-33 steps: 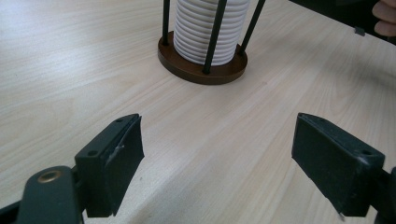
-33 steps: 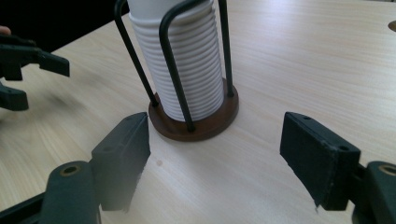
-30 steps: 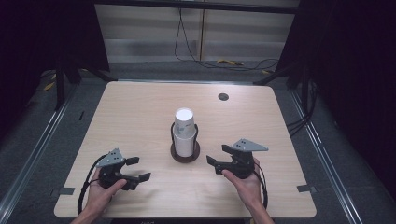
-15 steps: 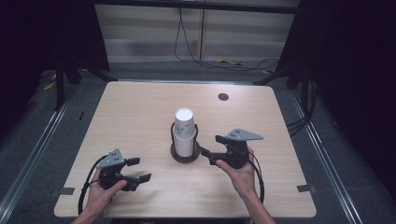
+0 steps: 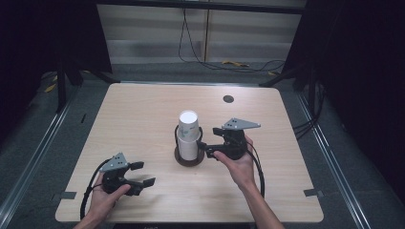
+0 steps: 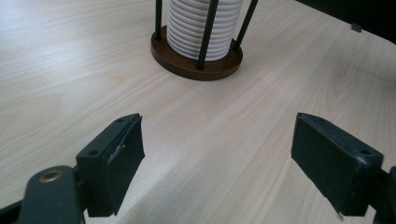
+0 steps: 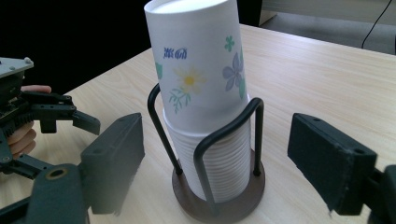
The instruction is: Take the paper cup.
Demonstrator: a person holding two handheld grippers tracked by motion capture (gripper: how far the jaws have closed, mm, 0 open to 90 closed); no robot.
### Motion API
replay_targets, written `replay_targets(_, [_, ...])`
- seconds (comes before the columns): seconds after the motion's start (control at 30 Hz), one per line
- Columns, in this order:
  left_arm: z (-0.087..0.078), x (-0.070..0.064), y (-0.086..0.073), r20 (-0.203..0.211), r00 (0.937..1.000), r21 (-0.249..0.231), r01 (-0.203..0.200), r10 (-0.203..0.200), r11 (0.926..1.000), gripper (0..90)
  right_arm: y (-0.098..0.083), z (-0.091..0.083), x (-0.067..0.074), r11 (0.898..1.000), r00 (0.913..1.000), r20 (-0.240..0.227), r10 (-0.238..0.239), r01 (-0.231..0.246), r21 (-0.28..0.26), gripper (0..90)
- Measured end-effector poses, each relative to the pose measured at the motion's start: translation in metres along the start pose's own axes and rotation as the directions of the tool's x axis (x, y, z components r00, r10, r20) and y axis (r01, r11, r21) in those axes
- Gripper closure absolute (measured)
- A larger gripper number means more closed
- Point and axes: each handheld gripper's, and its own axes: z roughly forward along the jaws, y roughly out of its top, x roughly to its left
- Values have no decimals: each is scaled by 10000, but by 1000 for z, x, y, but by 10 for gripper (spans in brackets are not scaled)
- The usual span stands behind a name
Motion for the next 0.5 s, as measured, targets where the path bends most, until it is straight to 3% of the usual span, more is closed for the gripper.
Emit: replay_targets(0.5, [-1,0,-1,-148,9998,-43,105,-105,9999,170,24,14,0,9995,9994,-186,-294,292,-118,195])
